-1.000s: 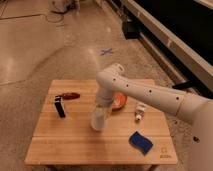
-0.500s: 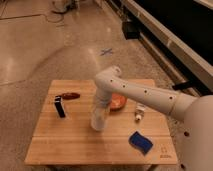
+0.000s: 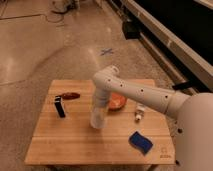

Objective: Place the ceramic cup over the eraser

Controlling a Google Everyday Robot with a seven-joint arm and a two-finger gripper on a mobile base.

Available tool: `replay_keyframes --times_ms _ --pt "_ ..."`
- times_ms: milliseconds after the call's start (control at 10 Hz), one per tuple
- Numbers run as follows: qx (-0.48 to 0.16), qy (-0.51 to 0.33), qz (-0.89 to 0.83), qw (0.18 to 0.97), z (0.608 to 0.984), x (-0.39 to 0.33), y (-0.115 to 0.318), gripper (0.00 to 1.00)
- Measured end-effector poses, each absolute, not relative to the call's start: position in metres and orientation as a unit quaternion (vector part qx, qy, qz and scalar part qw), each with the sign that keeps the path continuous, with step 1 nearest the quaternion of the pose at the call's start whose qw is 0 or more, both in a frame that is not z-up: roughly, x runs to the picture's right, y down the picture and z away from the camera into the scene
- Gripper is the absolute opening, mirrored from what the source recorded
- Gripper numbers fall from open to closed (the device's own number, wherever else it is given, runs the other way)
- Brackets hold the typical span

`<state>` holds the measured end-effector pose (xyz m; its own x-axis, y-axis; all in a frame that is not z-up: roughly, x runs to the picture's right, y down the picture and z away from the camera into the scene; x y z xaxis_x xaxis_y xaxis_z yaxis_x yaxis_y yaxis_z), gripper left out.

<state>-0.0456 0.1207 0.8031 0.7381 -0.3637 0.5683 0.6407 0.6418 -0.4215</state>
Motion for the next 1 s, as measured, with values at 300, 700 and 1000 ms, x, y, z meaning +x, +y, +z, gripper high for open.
replay_keyframes --times_ms 300,700,1000 --pt "-0.316 -0.231 -0.289 0.874 0.789 -0.054 0.119 0.0" --pt "-0.3 -0.257 -0.325 0.86 0.748 -0.09 0.098 0.0" --pt "-0.285 -0.257 -0.357 0.852 0.737 -0.109 0.066 0.0"
